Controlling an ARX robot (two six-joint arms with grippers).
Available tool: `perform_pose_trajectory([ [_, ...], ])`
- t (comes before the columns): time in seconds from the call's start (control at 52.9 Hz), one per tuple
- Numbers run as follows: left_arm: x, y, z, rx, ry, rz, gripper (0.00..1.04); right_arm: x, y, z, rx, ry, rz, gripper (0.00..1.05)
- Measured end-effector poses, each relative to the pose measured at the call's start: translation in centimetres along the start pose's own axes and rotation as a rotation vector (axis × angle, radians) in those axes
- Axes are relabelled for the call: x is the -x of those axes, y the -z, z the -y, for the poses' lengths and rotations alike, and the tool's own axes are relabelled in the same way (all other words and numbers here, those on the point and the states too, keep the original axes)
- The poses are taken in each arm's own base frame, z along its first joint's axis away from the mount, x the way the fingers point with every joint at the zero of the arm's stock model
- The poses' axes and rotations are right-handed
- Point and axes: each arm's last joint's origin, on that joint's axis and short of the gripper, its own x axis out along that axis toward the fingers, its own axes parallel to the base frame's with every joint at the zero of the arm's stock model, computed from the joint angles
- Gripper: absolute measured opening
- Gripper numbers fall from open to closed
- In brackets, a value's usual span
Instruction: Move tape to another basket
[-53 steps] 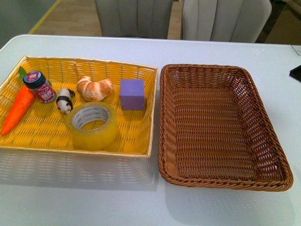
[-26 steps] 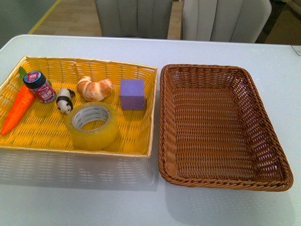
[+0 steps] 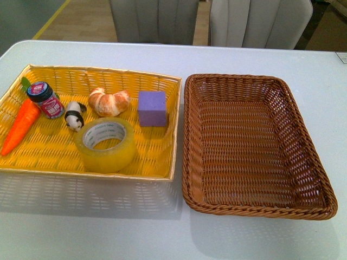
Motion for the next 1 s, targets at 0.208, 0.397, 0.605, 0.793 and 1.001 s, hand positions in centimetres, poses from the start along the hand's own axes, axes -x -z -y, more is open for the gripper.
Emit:
perform_pose_trajectory([
  [0.208, 0.0, 0.0, 0.0, 0.000, 0.000, 0.000, 0.96, 1.4, 0.0, 0.0, 0.000, 0.000, 0.001, 0.02],
  [0.397, 0.0, 0.0, 0.0, 0.000, 0.000, 0.000, 0.96, 2.4, -0.4, 0.0, 0.000, 0.001, 0.014, 0.02],
  [0.605, 0.0, 0.0, 0.0, 0.000, 0.000, 0.000, 0.96, 3.2, -0.8, 0.0, 0.000, 0.000, 0.027, 0.02],
  [0.793, 0.0, 0.0, 0.0, 0.000, 0.000, 0.000, 0.96, 4.0, -1.1, 0.0, 0.000, 0.001, 0.034, 0.02],
  [1.001, 0.0, 0.0, 0.0, 0.000, 0.000, 0.000, 0.96, 4.8, -1.2, 0.0, 0.000, 0.001, 0.039, 0.02],
])
